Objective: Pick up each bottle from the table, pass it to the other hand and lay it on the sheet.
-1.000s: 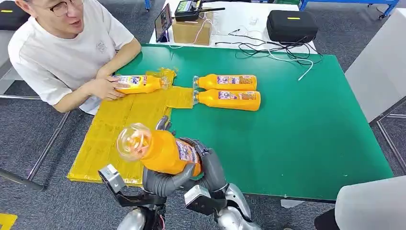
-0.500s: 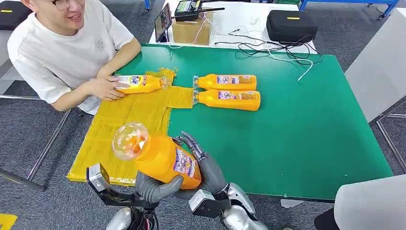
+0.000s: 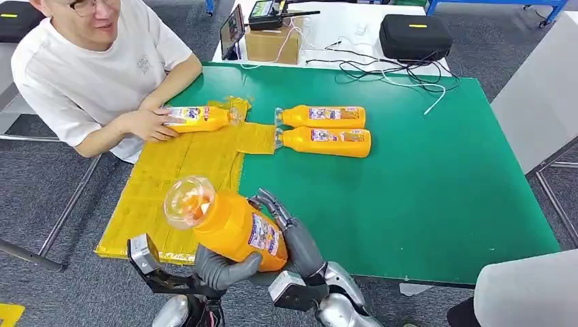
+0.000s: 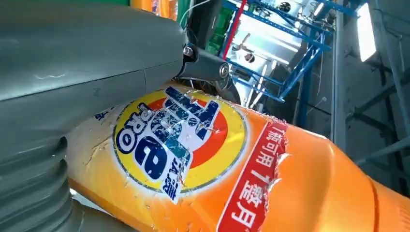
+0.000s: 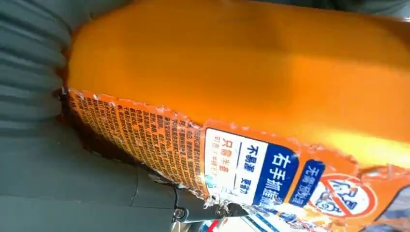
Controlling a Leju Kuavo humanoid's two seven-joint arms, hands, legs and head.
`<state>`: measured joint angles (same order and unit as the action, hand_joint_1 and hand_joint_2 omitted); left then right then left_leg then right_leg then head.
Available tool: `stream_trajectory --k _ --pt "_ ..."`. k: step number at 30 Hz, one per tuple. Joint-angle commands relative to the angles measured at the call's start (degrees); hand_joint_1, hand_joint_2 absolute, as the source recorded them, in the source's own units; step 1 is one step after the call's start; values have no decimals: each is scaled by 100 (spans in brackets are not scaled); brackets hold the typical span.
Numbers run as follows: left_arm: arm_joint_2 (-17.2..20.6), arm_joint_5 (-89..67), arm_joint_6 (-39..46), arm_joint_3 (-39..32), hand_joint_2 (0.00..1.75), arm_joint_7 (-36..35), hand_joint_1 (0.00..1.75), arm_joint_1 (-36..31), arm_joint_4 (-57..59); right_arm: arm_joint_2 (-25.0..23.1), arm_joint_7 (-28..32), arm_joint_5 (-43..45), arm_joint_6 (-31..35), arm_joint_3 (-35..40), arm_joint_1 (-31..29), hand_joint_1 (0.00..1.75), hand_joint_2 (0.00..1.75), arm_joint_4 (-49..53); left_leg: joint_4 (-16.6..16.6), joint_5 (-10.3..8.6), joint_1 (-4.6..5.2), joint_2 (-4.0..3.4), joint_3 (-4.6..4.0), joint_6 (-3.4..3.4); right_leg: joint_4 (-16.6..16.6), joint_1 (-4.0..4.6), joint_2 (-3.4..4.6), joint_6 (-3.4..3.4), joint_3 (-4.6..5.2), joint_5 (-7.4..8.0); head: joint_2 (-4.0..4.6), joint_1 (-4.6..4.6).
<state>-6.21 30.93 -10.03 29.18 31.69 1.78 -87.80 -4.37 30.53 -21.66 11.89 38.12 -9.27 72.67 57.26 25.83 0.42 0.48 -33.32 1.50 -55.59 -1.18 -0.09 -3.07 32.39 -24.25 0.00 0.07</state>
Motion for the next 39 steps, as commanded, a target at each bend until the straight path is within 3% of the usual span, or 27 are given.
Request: stream_trajectory --k 1,4,9,10,12,14,19,21,23,25,31,32,33,39 --pt "-326 -939 1632 45 175 -449 175 -232 537 63 -223 -172 293 -78 309 0 0 -24 -1 2 -6 9 9 -7 5 7 -11 10 -15 -4 0 0" --pt "-498 -1793 3645 -368 175 111 175 -500 934 150 -275 -91 530 -333 584 0 0 213 -3 -1 -4 19 7 -5 6 5 -21 7 -16 -4 0 0" --pt "-566 -2253 4995 -766 175 717 175 -641 1338 65 -127 -35 1062 -895 863 0 0 279 -5 -2 -3 18 10 -8 7 4 -21 11 -17 -3 0 0" --pt "-831 -3003 5003 -1276 175 831 175 -580 1449 33 33 -71 1180 -1024 907 0 0 273 -4 1 -9 17 17 -13 8 10 -21 16 -26 -6 0 0" --pt "-878 -3135 5003 -1366 175 831 175 -585 1493 36 71 -72 1217 -1069 923 0 0 265 -5 0 -2 13 10 -6 6 3 -11 8 -16 -2 0 0" --pt "-1372 -4710 5003 -2302 175 831 175 -487 1263 -19 134 -74 1274 -1183 930 0 0 203 0 7 -11 2 17 -11 9 12 -4 15 -26 -3 0 2" --pt "-1379 -5138 5003 -2655 175 831 175 -552 1286 -54 194 -43 1327 -1259 920 0 0 139 -1 3 -5 -5 11 -9 4 6 2 12 -14 -1 0 0" --pt "-1379 -5586 5003 -3092 175 831 175 -566 1293 -77 215 -18 1318 -1279 910 0 0 75 0 4 -7 -4 11 -11 2 8 1 14 -13 -2 0 0" --pt "-1379 -6485 5003 -3622 175 780 175 -732 1581 -98 271 -19 1335 -1282 877 0 0 -32 -2 4 -9 -12 16 -14 6 11 8 17 -16 0 0 0" --pt "-1379 -8211 5003 -4086 175 200 175 -884 1684 -131 320 5 1382 -1343 844 0 0 -131 -2 4 -10 -4 16 -13 5 12 1 16 -19 -2 -2 2" --pt "-1379 -10835 5003 -4474 175 -845 175 -1478 2546 -217 373 38 1276 -1521 611 0 0 -316 -6 -1 -9 -7 13 -9 7 9 4 11 -14 3 0 2" --pt "-830 -10319 5003 -4288 175 -792 175 -1514 2824 -231 372 41 1258 -1523 573 0 0 -321 -1 3 -13 -8 16 -12 6 13 3 16 -19 1 -2 0" --pt "-1208 -10885 5003 -4309 175 -1125 175 -1583 2823 -241 373 42 1243 -1529 563 0 0 -332 -3 -2 -10 -5 11 -10 6 10 0 12 -14 3 0 0" --pt "-1208 -10885 5003 -4309 175 -1125 175 -1583 2823 -241 373 42 1243 -1529 563 0 0 -332 -2 -1 -5 1 10 -6 3 5 -4 10 -16 -1 0 -2"
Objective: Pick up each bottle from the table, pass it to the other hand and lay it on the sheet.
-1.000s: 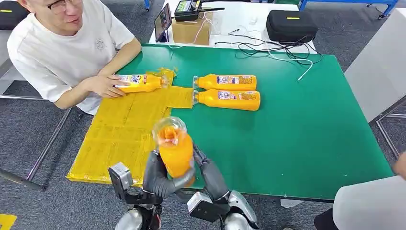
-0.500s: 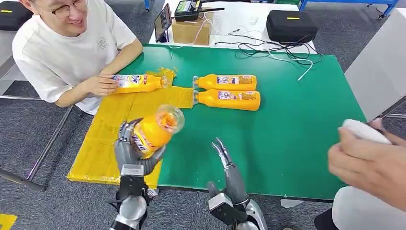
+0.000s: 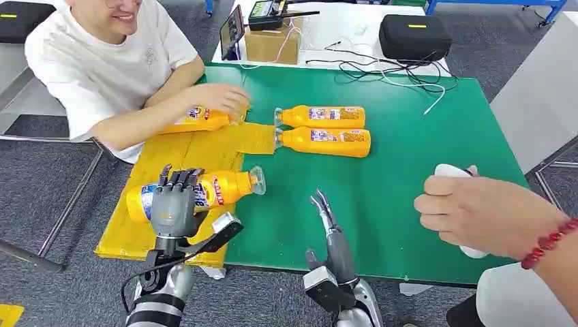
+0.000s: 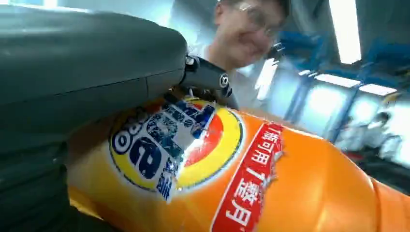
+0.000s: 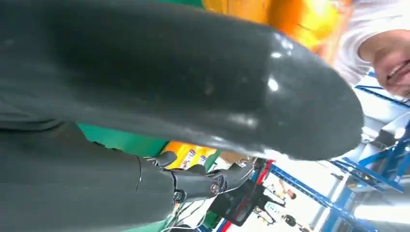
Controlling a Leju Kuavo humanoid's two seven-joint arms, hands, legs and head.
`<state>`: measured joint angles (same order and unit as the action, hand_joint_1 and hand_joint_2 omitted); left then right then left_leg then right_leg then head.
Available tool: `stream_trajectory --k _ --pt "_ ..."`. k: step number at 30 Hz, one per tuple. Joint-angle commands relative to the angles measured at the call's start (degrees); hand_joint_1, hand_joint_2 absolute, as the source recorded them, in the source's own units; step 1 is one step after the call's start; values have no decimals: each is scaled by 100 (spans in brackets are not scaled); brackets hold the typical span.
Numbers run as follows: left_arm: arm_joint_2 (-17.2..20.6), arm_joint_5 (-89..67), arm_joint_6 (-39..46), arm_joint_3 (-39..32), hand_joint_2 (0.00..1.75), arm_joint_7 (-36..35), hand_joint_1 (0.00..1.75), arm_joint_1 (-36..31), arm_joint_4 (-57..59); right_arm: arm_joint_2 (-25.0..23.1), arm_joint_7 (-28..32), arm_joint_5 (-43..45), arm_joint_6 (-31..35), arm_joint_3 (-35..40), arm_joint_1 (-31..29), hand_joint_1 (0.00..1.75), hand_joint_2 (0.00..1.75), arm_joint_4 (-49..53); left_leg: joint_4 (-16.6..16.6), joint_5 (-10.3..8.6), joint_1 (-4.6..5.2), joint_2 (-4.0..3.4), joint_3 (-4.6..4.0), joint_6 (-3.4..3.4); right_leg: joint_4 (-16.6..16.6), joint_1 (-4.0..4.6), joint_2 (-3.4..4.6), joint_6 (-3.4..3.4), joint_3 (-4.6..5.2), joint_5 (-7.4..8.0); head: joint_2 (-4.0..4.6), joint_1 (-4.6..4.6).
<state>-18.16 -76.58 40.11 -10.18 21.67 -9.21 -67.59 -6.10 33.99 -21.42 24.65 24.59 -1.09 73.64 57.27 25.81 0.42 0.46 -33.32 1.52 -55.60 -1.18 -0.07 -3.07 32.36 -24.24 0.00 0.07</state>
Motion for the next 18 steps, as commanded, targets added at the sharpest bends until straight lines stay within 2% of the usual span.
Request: stream_trajectory --k 1,3,5,6,9,12,13,18 --pt "-12 -133 -11 -372 175 -122 175 -484 802 -69 28 18 -34 -176 -255 0 0 -428 2 7 -13 3 15 -14 3 14 -5 17 -20 -7 -2 0" --pt "87 -574 -11 -173 175 -662 175 -658 1346 -102 38 31 -99 -202 -258 0 0 -426 -2 3 -6 2 12 -10 6 7 -2 12 -14 -2 0 -2" --pt "57 -687 -11 -345 175 -704 175 -842 1775 -86 6 48 -116 -152 -291 0 0 -445 0 6 -11 4 19 -15 4 12 -6 18 -24 -6 -2 2" --pt "229 -473 -11 -137 175 -906 175 -1025 2192 -119 -24 59 -185 -197 -295 0 0 -470 -6 -1 -3 9 11 -8 5 4 -9 10 -13 -2 0 -2" --pt "382 447 -11 -84 175 -873 175 -1518 3381 -166 -42 33 -261 -238 -294 0 0 -523 -5 -3 -4 10 10 -10 4 5 -10 12 -11 0 0 0" --pt "454 1177 -238 -53 175 -792 175 -1756 3935 -175 -57 4 -283 -299 -292 0 0 -533 -8 -4 -7 12 17 -13 8 8 -12 16 -20 1 0 -2" --pt "489 1234 -180 36 0 -850 175 -1780 4040 -181 -61 2 -285 -332 -295 0 0 -541 -5 -1 -11 3 19 -16 8 13 -4 20 -22 1 0 2" --pt "563 1330 -121 241 0 -1008 175 -1826 4221 -204 -58 -18 -281 -395 -320 0 0 -574 1 7 -13 6 21 -15 3 14 -8 20 -27 -7 0 2"
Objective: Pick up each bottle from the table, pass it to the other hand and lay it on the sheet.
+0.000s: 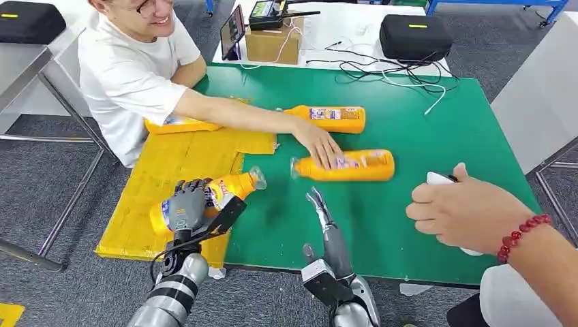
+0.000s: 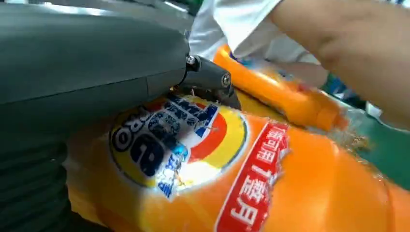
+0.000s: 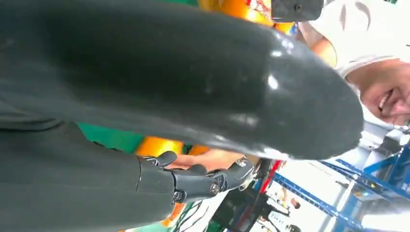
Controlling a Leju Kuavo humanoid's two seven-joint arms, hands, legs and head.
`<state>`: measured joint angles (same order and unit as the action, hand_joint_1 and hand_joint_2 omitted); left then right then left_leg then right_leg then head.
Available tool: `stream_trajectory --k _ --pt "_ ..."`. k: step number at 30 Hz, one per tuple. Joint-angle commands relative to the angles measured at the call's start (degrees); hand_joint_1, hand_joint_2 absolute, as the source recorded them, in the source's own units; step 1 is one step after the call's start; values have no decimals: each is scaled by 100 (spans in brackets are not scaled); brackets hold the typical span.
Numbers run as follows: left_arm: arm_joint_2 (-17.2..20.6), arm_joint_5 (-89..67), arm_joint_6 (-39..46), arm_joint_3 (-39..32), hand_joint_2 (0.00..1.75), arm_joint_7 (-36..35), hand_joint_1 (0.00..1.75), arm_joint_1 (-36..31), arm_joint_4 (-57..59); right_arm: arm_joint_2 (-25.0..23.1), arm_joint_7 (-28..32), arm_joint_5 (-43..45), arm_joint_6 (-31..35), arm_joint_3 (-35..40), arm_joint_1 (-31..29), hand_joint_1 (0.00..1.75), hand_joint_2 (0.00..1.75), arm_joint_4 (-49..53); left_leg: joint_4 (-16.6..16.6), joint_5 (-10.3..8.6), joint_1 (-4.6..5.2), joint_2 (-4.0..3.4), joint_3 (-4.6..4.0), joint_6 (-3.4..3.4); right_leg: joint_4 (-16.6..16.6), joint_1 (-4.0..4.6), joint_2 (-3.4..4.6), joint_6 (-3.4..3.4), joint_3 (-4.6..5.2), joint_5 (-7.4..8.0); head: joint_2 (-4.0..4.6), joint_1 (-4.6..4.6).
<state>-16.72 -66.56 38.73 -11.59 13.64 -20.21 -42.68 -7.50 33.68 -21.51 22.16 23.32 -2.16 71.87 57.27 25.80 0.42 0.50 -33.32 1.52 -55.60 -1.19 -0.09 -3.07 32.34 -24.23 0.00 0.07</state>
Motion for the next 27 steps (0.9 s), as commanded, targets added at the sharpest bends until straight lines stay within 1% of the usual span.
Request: stream_trajectory --k 1,3,4,5,6,7,8,9,10,12,15,16,22,26,27 --pt "428 342 -22 409 0 -272 175 -753 1789 -83 -29 -7 -39 -274 -222 0 0 -438 -7 1 -4 -1 16 -9 5 5 -1 11 -16 -2 0 2" --pt "417 471 -100 383 0 -295 175 -779 1828 -98 -30 -11 -41 -277 -231 0 0 -493 -5 3 -8 0 25 -15 4 9 -1 18 -27 -3 0 2" --pt "417 471 -100 383 0 -295 175 -779 1828 -98 -30 -11 -41 -277 -231 0 0 -493 -4 0 -8 4 16 -11 7 8 -4 13 -21 1 0 0" --pt "426 505 -101 413 0 -297 143 -789 1844 -106 -21 -22 -13 -285 -236 0 0 -531 -5 2 -10 -5 22 -13 8 10 4 16 -24 3 0 2" --pt "431 495 -158 477 0 -299 103 -800 1876 -105 -11 -31 5 -296 -236 0 0 -541 -5 0 -5 1 24 -9 6 6 -2 11 -27 2 0 2" --pt "431 495 -158 477 0 -299 103 -800 1876 -105 -11 -31 5 -296 -236 0 0 -541 -4 0 -10 -1 29 -13 7 11 -2 17 -32 4 -2 0" --pt "412 499 -161 481 0 -301 61 -801 1878 -100 -11 -31 5 -299 -236 0 0 -542 -6 -2 -9 -1 33 -14 7 10 -3 18 -36 5 0 2" --pt "396 702 -375 463 0 -241 5 -806 1865 -98 -2 -35 11 -318 -232 0 0 -527 -8 -3 -6 1 35 -12 7 7 -3 15 -37 5 -2 2" --pt "383 855 -545 441 0 -184 2 -809 1861 -99 1 -36 12 -327 -226 0 0 -517 -6 -4 -11 -1 35 -14 7 12 -2 19 -38 7 0 2" --pt "385 1095 -997 558 0 -50 0 -776 1815 -70 8 -34 4 -356 -198 0 0 -466 -3 -8 -10 6 38 -13 5 11 -7 18 -41 7 0 0" --pt "422 1070 -1081 699 0 -73 0 -748 1807 -56 14 -40 2 -366 -190 0 0 -449 -7 -16 -4 14 44 -11 7 5 -8 13 -48 5 0 2" --pt "452 1064 -1023 846 0 -181 0 -711 1774 -54 17 -44 -15 -369 -184 0 0 -450 -7 -15 -4 14 49 -8 8 5 -5 10 -55 4 0 -4" --pt "452 1064 -1023 846 0 -181 0 -711 1774 -54 17 -44 -15 -369 -184 0 0 -450 -6 -15 -7 10 47 -11 9 8 -2 14 -53 6 0 -2" --pt "473 1218 -1180 970 0 -132 0 -674 1774 -52 25 -56 28 -397 -164 0 0 -448 -7 -15 -8 2 47 -10 10 9 6 13 -50 8 0 2" --pt "474 1800 -1229 1306 0 73 0 -555 1521 -15 50 -59 71 -469 -102 0 0 -384 -10 -14 0 3 53 -9 7 1 -2 13 -55 8 0 2"
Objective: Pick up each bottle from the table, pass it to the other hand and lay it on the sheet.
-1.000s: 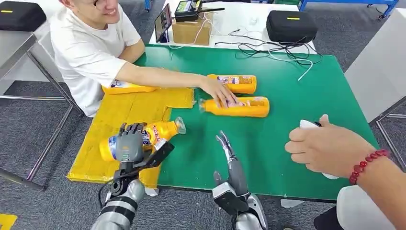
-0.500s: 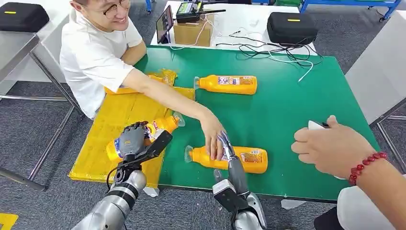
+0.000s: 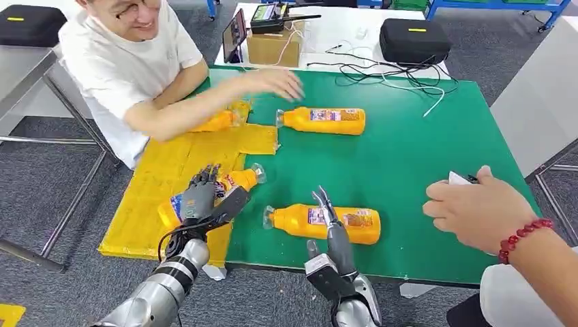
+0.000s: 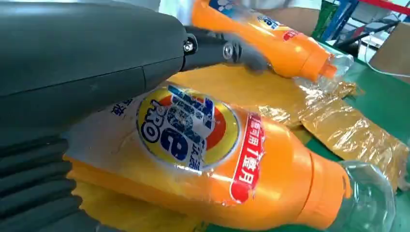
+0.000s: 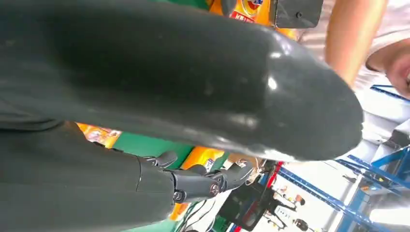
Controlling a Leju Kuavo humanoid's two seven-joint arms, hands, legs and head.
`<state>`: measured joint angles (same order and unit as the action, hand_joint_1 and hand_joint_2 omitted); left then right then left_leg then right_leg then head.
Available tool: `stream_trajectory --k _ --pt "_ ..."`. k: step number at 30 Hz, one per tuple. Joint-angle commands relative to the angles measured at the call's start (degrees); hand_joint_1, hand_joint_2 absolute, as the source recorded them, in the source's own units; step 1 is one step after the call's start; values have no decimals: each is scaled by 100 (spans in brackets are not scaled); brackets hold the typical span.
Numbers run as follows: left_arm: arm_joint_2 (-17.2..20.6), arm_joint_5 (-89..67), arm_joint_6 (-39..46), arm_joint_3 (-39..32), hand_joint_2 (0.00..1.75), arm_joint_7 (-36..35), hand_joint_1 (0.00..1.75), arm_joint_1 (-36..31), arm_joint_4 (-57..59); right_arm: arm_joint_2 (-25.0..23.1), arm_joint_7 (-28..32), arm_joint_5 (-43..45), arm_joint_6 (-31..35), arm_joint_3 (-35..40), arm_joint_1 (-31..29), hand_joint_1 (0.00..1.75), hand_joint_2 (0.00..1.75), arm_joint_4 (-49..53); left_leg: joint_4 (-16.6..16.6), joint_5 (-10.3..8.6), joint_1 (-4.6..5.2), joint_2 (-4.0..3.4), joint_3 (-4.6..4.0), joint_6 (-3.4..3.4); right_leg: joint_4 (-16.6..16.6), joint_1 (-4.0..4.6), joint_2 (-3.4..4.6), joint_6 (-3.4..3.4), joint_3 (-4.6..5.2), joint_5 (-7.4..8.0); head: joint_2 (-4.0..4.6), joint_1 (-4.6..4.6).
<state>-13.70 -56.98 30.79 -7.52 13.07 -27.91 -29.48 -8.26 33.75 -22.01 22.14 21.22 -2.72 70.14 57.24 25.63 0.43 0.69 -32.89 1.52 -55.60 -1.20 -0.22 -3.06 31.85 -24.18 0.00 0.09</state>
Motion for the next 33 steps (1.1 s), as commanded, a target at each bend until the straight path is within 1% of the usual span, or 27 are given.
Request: stream_trajectory --k 1,2,4,5,6,7,8,9,10,11,13,14,15,17,19,20,21,22,23,24,25,27,28,29,30,32,33 --pt "173 841 -435 899 0 129 0 215 201 61 43 -9 73 -259 -45 0 0 -211 -6 3 -4 -19 9 -11 8 5 14 15 -4 4 0 -4" --pt "165 891 -431 932 0 152 0 226 157 67 44 -12 76 -264 -26 0 0 -189 -6 1 -5 -9 10 -9 8 6 6 12 -8 3 0 0" --pt "89 1530 -143 934 0 706 0 319 -145 78 48 -33 104 -265 -1 0 0 -156 -5 1 -7 -15 11 -10 10 9 12 15 -7 8 0 -2" --pt "66 1552 -152 964 0 700 0 307 -162 79 50 -36 108 -263 4 0 0 -158 -5 1 -9 -24 8 -13 9 11 18 18 -2 9 0 0" --pt "-29 2135 136 888 0 1218 0 404 -485 93 69 -57 135 -227 -3 0 0 -166 0 2 -11 -27 1 -16 6 14 17 22 4 8 0 -2" --pt "-79 2517 246 921 0 1515 0 432 -671 104 95 -75 165 -181 -13 0 0 -178 -3 1 -6 -15 8 -10 5 8 7 14 -4 4 0 -4" --pt "-81 2540 252 982 0 1462 0 438 -729 105 97 -75 173 -171 -17 0 0 -182 6 2 -11 -16 -4 -13 0 13 6 18 6 4 -2 0" --pt "-134 2928 679 934 175 1953 0 545 -1123 117 139 -93 238 -138 -30 0 0 -183 3 1 -7 -14 -3 -9 2 9 0 17 7 5 0 -2" --pt "-359 2661 921 317 175 2657 0 723 -1730 149 218 -128 342 -37 -80 0 0 -211 4 2 -8 -18 -5 -11 2 11 2 25 10 9 0 0" --pt "-361 2657 921 332 175 2632 0 704 -1743 144 219 -130 345 -27 -89 0 0 -210 5 3 -7 -21 -7 -7 1 10 5 20 15 9 0 -2" --pt "-260 4284 921 1006 175 2693 0 1005 -2916 348 301 -630 850 234 -116 0 0 -134 18 10 -15 -23 -20 -12 -5 18 5 26 23 5 0 -2" --pt "-252 4323 921 1064 175 2691 0 999 -2953 386 298 -632 843 249 -109 0 0 -93 14 5 -11 -16 -26 -8 -5 13 -2 21 29 6 0 0" --pt "-303 4455 921 1094 175 2693 0 1172 -3555 506 210 -921 1070 337 -118 0 175 -15 10 3 -8 -21 -29 -6 -3 10 4 18 36 8 0 0" --pt "-315 4677 921 1234 175 2693 0 1334 -3998 661 81 -1300 1337 391 -137 0 175 101 7 2 -5 -19 -34 -4 -3 6 5 17 38 9 -2 -2" --pt "-309 5030 921 1423 175 2693 0 1569 -4523 853 -340 -2024 1659 401 -183 0 175 163 11 5 -7 -28 -38 -5 -5 9 8 18 45 8 0 0" --pt "-306 5033 921 1452 175 2693 0 1603 -4566 882 -334 -2016 1657 389 -184 0 175 190 14 8 -10 -24 -41 -7 -4 12 4 20 44 5 0 0" --pt "-379 5147 921 1401 175 2693 0 1721 -4747 986 -746 -2554 1718 348 -191 0 175 148 12 4 -6 -14 -46 -6 -3 7 -1 18 48 6 0 -4" --pt "-568 5106 921 1205 175 2693 0 1860 -4957 1112 -1294 -3192 1540 344 -202 0 175 88 14 9 -9 -14 -40 -7 -2 11 1 20 40 4 0 -2" --pt "-510 5268 921 1363 175 2609 0 1994 -5044 1268 -1571 -3616 1419 352 -218 0 175 7 11 8 -7 -24 -39 -7 -1 9 11 19 44 7 0 0" --pt "-393 5445 921 1651 175 2175 0 2196 -5165 1334 -2188 -4114 1172 177 -149 0 175 -99 7 5 -3 -21 -41 -4 2 6 7 16 44 8 0 -2" --pt "-375 5363 907 1801 175 1859 0 2394 -5152 1445 -2572 -4501 944 94 -40 0 175 -101 1 3 0 -16 -36 -2 6 2 3 14 38 8 0 -2" --pt "-331 5403 851 2060 175 1592 0 2643 -5035 1558 -2743 -4593 971 -94 181 0 175 -12 -7 6 2 -7 -24 -3 15 1 -7 16 24 4 0 -2" --pt "-347 5441 785 2226 175 1327 0 2794 -4799 1643 -3067 -4791 966 -252 369 0 175 38 -7 8 -2 -10 -19 -6 17 5 -4 20 19 3 0 -2" --pt "-367 5465 882 2308 175 1440 0 2838 -4664 1716 -3054 -4777 993 -282 494 0 175 164 -9 8 0 4 -17 -5 19 4 -18 19 13 -1 0 0" --pt "-267 5464 921 2411 175 1502 0 2811 -4503 1721 -3100 -4792 976 -324 526 0 175 188 -5 7 2 -2 -24 -5 16 1 -10 17 26 2 0 0" --pt "-166 5820 921 2524 175 1678 0 2612 -3867 1658 -3260 -4893 919 -386 432 0 175 156 -1 11 0 6 -27 -6 15 4 -17 18 25 -2 0 -2" --pt "-145 5970 855 2599 0 1672 0 2533 -3715 1637 -3287 -4896 903 -402 386 0 175 133 -3 6 5 -3 -35 -4 12 -1 -7 16 38 3 0 0"
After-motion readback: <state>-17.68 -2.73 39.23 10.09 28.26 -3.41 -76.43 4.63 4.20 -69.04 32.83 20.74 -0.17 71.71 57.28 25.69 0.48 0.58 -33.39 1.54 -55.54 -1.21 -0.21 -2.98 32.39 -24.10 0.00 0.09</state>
